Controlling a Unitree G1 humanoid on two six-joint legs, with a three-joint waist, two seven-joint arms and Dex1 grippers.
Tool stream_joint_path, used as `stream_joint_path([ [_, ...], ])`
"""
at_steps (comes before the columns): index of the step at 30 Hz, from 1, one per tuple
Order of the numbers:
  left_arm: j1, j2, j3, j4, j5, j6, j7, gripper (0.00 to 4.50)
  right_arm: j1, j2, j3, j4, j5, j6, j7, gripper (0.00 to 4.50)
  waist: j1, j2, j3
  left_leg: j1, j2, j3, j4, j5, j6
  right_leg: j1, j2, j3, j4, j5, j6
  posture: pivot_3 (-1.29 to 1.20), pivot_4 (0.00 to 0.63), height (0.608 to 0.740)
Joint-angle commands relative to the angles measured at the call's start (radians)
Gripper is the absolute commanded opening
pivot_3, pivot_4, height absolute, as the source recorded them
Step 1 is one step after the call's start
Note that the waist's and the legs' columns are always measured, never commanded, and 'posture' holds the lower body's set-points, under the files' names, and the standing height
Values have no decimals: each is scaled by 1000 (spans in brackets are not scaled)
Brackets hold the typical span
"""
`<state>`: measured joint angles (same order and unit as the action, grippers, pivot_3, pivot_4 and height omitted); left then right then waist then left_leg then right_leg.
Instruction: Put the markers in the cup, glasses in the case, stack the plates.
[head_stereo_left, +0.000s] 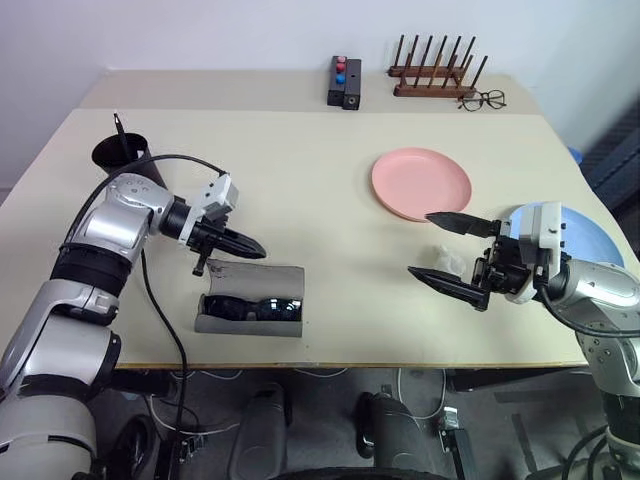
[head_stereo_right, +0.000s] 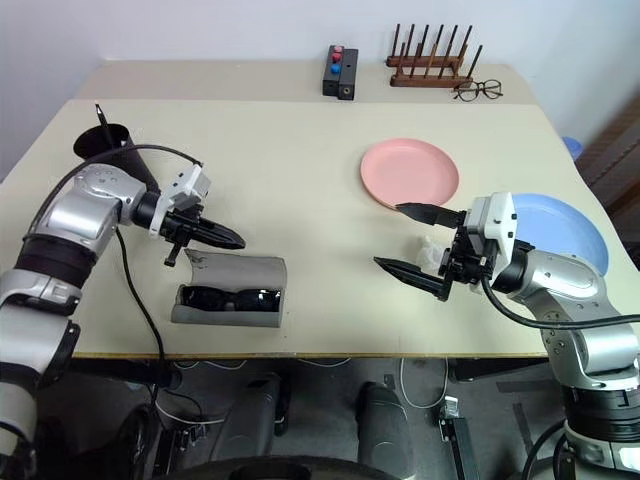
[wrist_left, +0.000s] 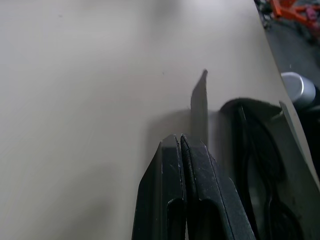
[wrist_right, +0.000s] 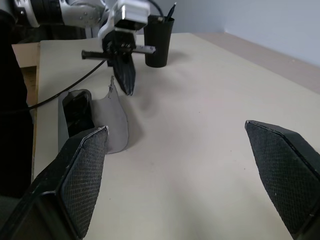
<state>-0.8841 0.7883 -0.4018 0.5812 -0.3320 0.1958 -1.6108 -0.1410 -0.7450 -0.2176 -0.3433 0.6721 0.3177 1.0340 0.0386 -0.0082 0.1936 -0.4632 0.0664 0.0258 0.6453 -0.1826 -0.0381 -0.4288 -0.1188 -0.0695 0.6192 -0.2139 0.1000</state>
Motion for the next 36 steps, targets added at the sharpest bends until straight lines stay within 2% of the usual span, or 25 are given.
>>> stream_joint_path([
  [1,7,42,-13,-64,-20,8,-4,55,-7,2,-32,-32,23,-4,-8,4500,0,0,0,0,0,0,0,0,0,0,0,0,0,0,0,0,150,740],
  [13,67,122,-70,-235,-99,139,-4,55,-16,-1,-30,-30,21,-6,-7,4500,0,0,0,0,0,0,0,0,0,0,0,0,0,0,0,0,150,740],
  [22,147,202,-131,-356,-149,138,-4,55,-18,-4,-30,-39,24,-4,-10,4500,1,1,0,0,0,0,0,0,0,0,0,0,0,0,0,0,150,740],
  [27,130,161,-38,-332,-161,199,-4,55,-13,-6,-35,-37,25,-3,-14,4500,2,1,0,0,0,0,0,0,0,0,0,0,-1,0,1,0,150,740],
  [36,109,167,61,-311,-226,248,-4,55,-40,8,-27,4,10,-11,-33,4500,0,1,0,1,0,0,0,0,0,0,0,0,0,0,1,0,150,740],
])
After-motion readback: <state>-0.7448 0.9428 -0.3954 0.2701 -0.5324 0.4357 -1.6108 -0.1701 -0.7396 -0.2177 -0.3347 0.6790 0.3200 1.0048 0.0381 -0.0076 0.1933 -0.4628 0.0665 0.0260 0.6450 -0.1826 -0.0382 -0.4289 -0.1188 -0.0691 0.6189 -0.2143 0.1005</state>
